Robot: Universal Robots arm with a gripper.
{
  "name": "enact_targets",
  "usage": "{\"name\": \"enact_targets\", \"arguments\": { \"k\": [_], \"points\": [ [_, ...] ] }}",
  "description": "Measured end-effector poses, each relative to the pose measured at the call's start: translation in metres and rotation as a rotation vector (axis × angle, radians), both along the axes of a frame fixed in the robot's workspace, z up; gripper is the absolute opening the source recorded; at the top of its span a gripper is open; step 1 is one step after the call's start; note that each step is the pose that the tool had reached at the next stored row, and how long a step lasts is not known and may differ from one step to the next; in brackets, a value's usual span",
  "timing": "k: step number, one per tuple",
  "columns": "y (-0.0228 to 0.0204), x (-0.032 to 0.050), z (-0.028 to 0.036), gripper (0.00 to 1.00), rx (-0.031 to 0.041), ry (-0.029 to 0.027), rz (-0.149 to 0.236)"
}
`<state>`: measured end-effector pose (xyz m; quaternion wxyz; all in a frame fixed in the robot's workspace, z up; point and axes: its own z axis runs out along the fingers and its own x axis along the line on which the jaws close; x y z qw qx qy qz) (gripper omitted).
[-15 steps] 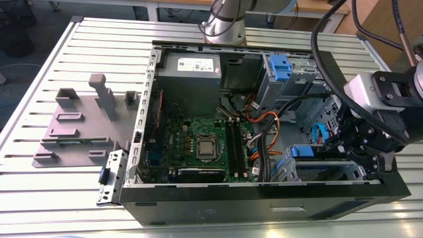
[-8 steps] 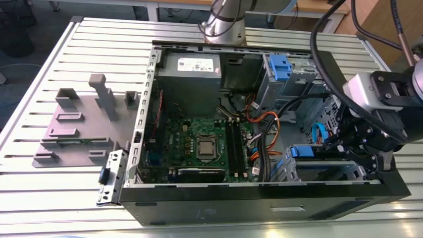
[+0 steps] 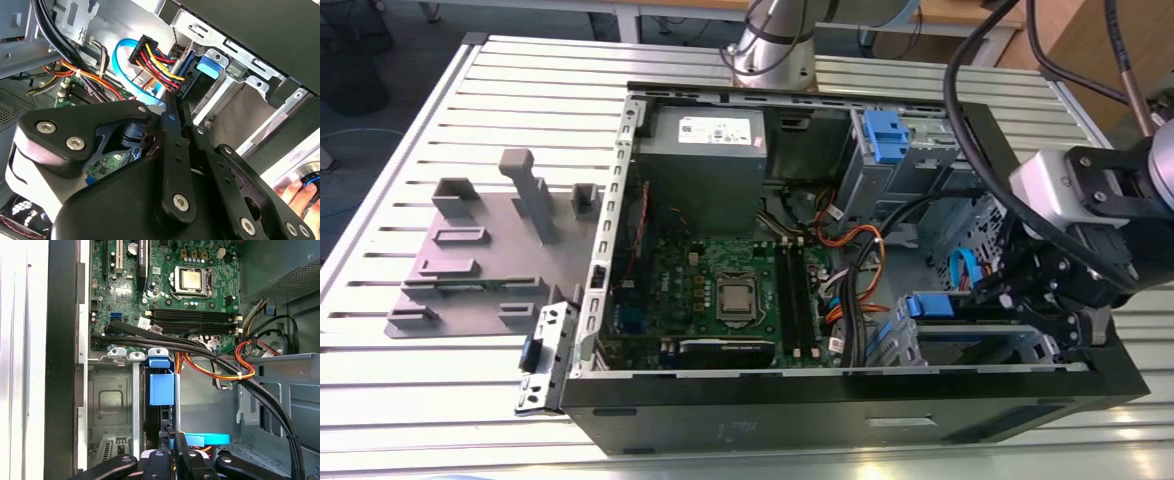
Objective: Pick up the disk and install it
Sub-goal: 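Insert the second disk wire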
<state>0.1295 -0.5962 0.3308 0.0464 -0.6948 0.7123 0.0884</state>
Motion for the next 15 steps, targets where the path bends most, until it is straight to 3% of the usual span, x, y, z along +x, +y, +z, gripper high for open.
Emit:
{"name": "enact_targets", "arguments": {
  "k": [12, 14, 15],
  "points": [
    [0.0000, 0.0000, -0.0043, 0.16, -0.0004, 0.0003, 0.000],
    [0.0000, 0.0000, -0.0051, 0.17, 0.0012, 0.0002, 0.000],
    [0.0000, 0.0000, -0.0050, 0.23, 0.0009, 0.0002, 0.000]
  ]
}}
